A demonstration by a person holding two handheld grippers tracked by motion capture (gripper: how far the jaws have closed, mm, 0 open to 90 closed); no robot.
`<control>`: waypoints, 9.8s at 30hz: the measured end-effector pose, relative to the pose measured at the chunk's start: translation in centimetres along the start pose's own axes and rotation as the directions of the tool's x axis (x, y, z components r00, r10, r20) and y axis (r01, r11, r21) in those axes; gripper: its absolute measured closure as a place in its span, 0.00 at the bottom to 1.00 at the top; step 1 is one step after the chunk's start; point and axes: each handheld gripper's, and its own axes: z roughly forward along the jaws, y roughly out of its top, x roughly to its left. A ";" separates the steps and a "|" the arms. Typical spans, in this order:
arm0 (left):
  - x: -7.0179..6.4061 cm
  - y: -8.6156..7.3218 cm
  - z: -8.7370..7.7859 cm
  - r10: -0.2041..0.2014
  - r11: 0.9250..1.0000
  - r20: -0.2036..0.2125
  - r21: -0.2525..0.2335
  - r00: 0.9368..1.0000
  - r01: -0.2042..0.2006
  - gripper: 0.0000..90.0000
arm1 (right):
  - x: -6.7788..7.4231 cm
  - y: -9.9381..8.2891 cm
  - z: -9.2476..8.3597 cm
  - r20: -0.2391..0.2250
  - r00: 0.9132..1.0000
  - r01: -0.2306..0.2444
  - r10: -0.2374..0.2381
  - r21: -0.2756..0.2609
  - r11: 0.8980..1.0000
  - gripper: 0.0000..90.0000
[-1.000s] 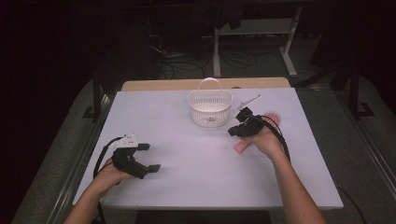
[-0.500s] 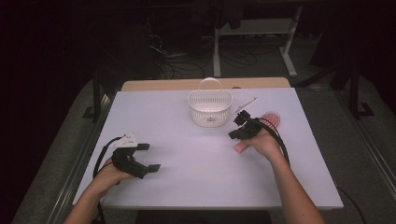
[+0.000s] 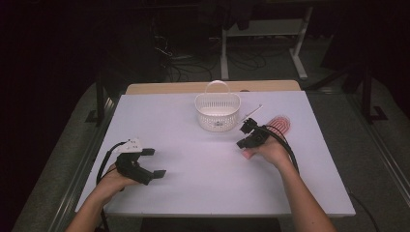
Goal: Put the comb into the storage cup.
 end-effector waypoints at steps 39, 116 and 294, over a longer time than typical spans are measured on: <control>-0.1 0.1 -0.2 -0.002 1.000 0.001 -0.004 1.000 0.002 0.00 | 0.6 -1.4 -0.2 -0.001 1.000 0.002 -0.002 0.041 0.999 0.99; -0.1 0.3 -0.2 0.007 1.000 0.000 -0.007 1.000 -0.007 0.00 | -0.4 -9.2 -5.0 0.062 0.994 -0.096 0.093 0.060 0.994 0.99; -0.4 0.4 -0.3 0.022 1.000 0.006 -0.015 1.000 -0.022 0.00 | -2.0 -10.3 -9.6 0.108 0.987 -0.074 0.117 -0.342 0.937 0.00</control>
